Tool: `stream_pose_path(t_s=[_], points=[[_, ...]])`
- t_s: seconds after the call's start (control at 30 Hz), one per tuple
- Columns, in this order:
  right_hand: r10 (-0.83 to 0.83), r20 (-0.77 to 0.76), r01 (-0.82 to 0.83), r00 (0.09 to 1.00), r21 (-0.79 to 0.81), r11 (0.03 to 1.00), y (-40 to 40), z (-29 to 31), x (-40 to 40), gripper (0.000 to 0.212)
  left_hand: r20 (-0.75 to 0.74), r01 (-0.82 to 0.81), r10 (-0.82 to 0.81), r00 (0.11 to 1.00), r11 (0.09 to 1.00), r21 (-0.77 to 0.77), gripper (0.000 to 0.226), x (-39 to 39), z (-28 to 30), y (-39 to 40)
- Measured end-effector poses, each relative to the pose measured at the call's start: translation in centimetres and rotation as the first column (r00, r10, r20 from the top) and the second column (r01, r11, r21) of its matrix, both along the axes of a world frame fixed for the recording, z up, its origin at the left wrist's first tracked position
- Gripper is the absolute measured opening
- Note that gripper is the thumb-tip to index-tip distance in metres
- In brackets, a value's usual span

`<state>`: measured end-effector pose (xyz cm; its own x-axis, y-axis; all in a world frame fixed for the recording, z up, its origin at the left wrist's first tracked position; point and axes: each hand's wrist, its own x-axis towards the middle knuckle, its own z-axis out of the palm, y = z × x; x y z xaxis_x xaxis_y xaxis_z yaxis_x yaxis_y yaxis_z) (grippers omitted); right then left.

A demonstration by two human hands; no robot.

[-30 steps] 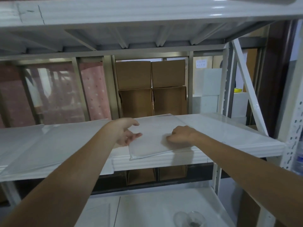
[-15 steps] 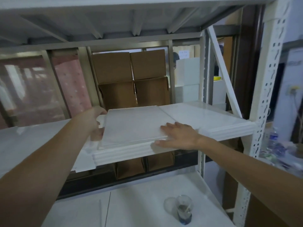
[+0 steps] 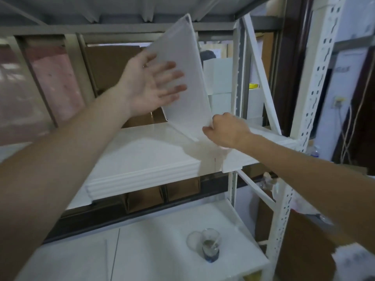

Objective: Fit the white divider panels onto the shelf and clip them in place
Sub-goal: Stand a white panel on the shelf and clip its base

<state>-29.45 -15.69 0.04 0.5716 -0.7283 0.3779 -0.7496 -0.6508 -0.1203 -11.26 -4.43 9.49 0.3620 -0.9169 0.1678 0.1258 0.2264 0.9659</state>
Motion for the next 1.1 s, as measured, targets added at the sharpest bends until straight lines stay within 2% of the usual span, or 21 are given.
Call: stream_pose_path(t_s=[0.03, 0.1, 0.13, 0.2, 0.23, 0.27, 0.33, 0.43, 0.5, 0.6, 0.73, 0.9, 1.0, 1.1], points=[[-0.01, 0.029, 0.009, 1.0, 0.049, 0.999, -0.6, 0.7, -0.1, 0.032, 0.139, 0.038, -0.046, 0.989, 0.997, 0.062, 0.046, -1.9, -1.1, -0.5], [-0.038, 0.066, 0.034, 0.997, 0.065, 0.997, -1.7, 1.2, -0.5, 0.023, 0.435, -0.029, -0.055, 0.899, 0.983, 0.183, 0.034, -4.5, -3.9, -2.1], [-0.053, 0.085, 0.047, 0.995, 0.065, 0.997, -2.1, 1.0, -0.7, 0.022, 0.605, -0.101, -0.04, 0.795, 0.975, 0.198, 0.032, -5.3, -5.7, -3.0], [-0.069, 0.157, 0.051, 0.985, 0.113, 0.992, -2.9, 0.2, -1.4, 0.023, 0.863, -0.148, -0.141, 0.484, 0.959, 0.24, 0.047, -6.3, -9.1, -4.6], [-0.073, 0.21, 0.041, 0.975, 0.155, 0.987, -3.2, -0.4, -1.8, 0.026, 0.927, -0.16, -0.206, 0.314, 0.951, 0.266, 0.062, -7.3, -10.6, -4.8], [-0.081, 0.272, 0.024, 0.959, 0.204, 0.979, -3.5, -0.8, -2.1, 0.028, 0.949, -0.186, -0.252, 0.189, 0.94, 0.286, 0.074, -7.9, -12.1, -5.2], [-0.099, 0.385, -0.023, 0.918, 0.3, 0.954, -4.0, -1.2, -2.5, 0.029, 0.974, -0.233, -0.216, 0.072, 0.946, 0.227, 0.075, -8.2, -14.3, -6.5], [-0.141, 0.477, -0.068, 0.868, 0.395, 0.916, -4.5, -1.4, -3.0, 0.029, 0.998, -0.287, -0.06, 0.007, 0.956, 0.06, 0.057, -7.8, -15.9, -7.4], [-0.145, 0.493, -0.086, 0.858, 0.415, 0.906, -4.8, -1.5, -3.1, 0.031, 1.0, -0.289, -0.006, -0.024, 0.957, -0.001, 0.055, -7.6, -16.5, -7.4], [-0.133, 0.485, -0.096, 0.864, 0.419, 0.903, -4.9, -1.4, -3.1, 0.029, 0.998, -0.29, 0.012, -0.054, 0.957, -0.027, 0.055, -7.6, -16.9, -7.3], [-0.094, 0.47, -0.105, 0.878, 0.38, 0.919, -4.8, -1.5, -2.9, 0.016, 0.997, -0.283, 0.037, -0.064, 0.958, -0.054, 0.056, -7.5, -17.1, -7.4], [-0.092, 0.487, -0.084, 0.869, 0.327, 0.941, -6.1, -2.5, -2.5, 0.016, 0.996, -0.279, 0.066, -0.068, 0.957, -0.082, 0.059, -7.5, -17.4, -7.3], [-0.1, 0.493, -0.083, 0.864, 0.336, 0.938, -6.1, -3.6, -2.2, 0.021, 0.993, -0.27, 0.085, -0.082, 0.957, -0.104, 0.057, -7.5, -17.3, -7.1], [-0.111, 0.443, -0.041, 0.89, 0.319, 0.947, -6.0, -5.1, -2.0, 0.038, 0.992, -0.255, 0.097, -0.083, 0.96, -0.116, 0.051, -7.5, -17.5, -7.3]])
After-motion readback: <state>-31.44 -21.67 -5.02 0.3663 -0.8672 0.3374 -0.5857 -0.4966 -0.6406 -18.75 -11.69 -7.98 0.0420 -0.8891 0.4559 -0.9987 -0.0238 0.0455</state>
